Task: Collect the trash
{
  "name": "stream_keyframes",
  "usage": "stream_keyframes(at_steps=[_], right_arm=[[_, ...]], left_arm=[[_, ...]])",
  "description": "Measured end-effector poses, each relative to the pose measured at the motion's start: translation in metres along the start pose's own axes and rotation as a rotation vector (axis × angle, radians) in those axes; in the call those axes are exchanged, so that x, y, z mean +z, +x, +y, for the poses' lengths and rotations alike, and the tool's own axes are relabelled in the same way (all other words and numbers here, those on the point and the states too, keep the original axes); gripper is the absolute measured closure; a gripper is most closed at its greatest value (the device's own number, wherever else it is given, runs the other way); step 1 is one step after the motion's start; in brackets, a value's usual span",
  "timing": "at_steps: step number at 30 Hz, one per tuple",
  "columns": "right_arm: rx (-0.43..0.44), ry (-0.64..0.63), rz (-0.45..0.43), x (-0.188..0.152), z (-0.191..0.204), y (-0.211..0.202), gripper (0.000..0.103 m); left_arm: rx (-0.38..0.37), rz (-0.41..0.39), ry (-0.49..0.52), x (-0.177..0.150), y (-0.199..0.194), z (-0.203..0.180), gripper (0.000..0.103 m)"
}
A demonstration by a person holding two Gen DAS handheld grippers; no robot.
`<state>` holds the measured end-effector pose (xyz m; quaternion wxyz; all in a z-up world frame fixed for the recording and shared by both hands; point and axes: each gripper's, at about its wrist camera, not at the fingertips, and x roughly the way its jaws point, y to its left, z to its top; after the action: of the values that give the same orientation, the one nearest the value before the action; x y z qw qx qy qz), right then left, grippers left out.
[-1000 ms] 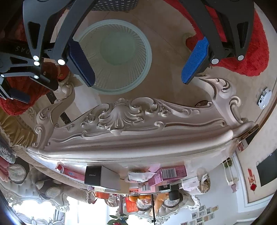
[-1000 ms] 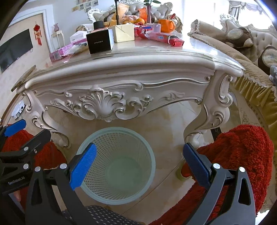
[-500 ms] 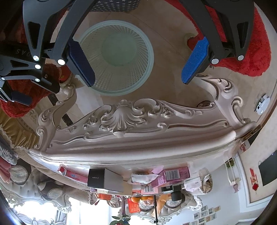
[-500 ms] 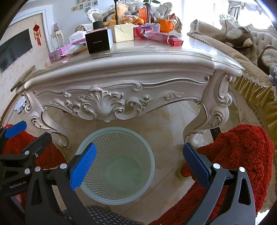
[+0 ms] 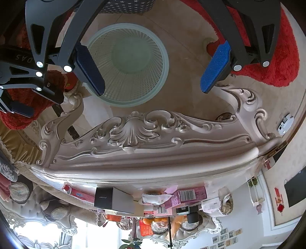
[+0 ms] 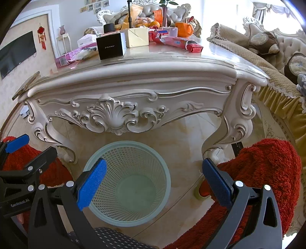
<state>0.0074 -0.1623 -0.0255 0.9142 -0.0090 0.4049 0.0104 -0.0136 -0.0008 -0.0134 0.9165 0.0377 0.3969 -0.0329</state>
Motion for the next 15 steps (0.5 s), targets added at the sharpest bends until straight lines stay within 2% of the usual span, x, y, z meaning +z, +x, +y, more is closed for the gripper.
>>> stream_keyframes(at_steps=[15], right_arm=[[0.002,-0.003,0.001,-0.0009,0.0011,0.0000,0.007]], left_arm=[[0.000,0.000,0.001,-0.0024,-0.0006,0.0007,0.006]])
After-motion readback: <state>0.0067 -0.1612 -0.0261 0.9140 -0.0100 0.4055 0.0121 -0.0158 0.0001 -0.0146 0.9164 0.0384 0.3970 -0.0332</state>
